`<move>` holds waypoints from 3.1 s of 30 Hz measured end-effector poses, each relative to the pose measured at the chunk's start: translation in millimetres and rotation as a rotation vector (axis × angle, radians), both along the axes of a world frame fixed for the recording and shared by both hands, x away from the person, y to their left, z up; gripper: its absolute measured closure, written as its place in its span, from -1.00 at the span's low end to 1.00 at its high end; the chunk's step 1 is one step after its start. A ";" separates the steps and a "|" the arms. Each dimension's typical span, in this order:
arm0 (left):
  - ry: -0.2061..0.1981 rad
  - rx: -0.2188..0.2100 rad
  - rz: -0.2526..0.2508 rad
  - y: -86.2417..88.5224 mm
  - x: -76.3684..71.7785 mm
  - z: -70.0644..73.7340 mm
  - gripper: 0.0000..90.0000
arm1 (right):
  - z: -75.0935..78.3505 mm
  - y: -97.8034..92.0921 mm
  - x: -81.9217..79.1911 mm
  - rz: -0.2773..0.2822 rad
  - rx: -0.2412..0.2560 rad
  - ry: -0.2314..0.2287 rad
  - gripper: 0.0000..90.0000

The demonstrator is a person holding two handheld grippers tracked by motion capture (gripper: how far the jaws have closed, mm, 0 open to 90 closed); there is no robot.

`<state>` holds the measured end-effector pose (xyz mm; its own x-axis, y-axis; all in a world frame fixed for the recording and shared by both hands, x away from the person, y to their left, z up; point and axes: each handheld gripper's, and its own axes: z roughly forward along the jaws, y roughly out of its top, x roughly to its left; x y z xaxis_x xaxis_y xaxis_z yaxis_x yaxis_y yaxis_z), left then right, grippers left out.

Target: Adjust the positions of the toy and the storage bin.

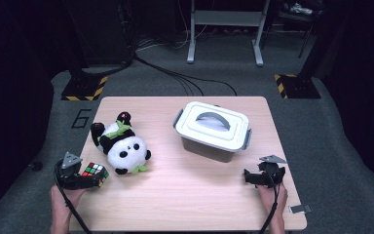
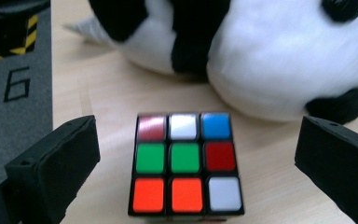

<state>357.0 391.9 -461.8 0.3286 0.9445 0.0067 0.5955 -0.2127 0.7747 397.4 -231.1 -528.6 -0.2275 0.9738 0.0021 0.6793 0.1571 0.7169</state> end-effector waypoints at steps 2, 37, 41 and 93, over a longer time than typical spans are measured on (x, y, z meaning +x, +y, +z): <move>-0.007 0.010 -0.013 -2.7 3.8 8.4 -1.00 | 0.0 0.0 0.0 0.000 0.000 0.000 -1.00; -0.010 0.132 -0.228 -54.5 117.6 50.1 -0.63 | 0.0 -0.4 0.0 0.004 0.000 -0.001 -1.00; 0.018 0.135 -0.241 -54.8 123.8 44.5 -0.37 | 0.0 -0.4 0.0 0.003 0.001 -0.001 -1.00; -0.058 0.028 -0.381 -94.9 66.9 66.2 0.71 | 0.1 -0.3 -0.2 0.001 0.004 0.001 -1.00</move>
<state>423.9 297.0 -395.6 0.6540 0.7541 0.0602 0.4250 -0.4320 0.7955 397.2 -231.4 -528.6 -0.2283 0.9736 0.0062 0.6797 0.1548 0.7170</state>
